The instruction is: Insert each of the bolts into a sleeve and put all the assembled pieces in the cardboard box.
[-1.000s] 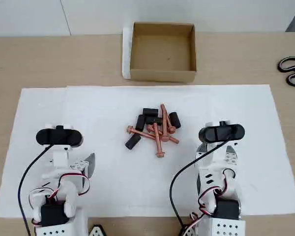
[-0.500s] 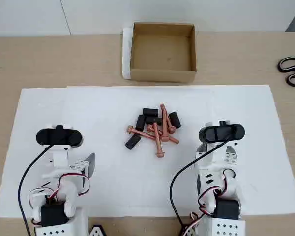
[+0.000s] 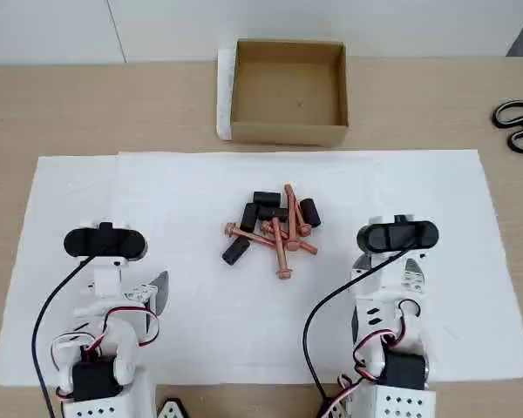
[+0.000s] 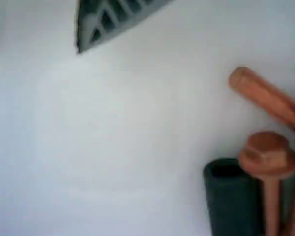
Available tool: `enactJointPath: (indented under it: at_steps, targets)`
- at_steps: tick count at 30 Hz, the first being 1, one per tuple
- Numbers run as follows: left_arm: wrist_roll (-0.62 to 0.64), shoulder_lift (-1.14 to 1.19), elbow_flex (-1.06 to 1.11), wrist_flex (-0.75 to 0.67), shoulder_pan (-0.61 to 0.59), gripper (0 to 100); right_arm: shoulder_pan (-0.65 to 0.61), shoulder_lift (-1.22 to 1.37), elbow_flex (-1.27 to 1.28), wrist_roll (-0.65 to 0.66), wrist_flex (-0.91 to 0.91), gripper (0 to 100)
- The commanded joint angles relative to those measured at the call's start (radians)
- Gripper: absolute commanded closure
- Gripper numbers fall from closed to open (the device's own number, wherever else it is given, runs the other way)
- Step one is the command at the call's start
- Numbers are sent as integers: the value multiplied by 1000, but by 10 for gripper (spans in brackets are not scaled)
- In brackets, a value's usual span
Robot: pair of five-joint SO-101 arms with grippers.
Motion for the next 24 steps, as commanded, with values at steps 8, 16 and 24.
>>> enactJointPath:
  at_steps: [8, 16, 24]
  targets:
    - [-2, -9, 2, -23, 5, 747, 156, -7, -377, 186, 25, 778]
    - [-2, -9, 2, -23, 5, 747, 157, 16, -856, 183, 48, 778]
    - [-2, -9, 5, -40, 6, 747, 157, 305, -1275, 175, 15, 778]
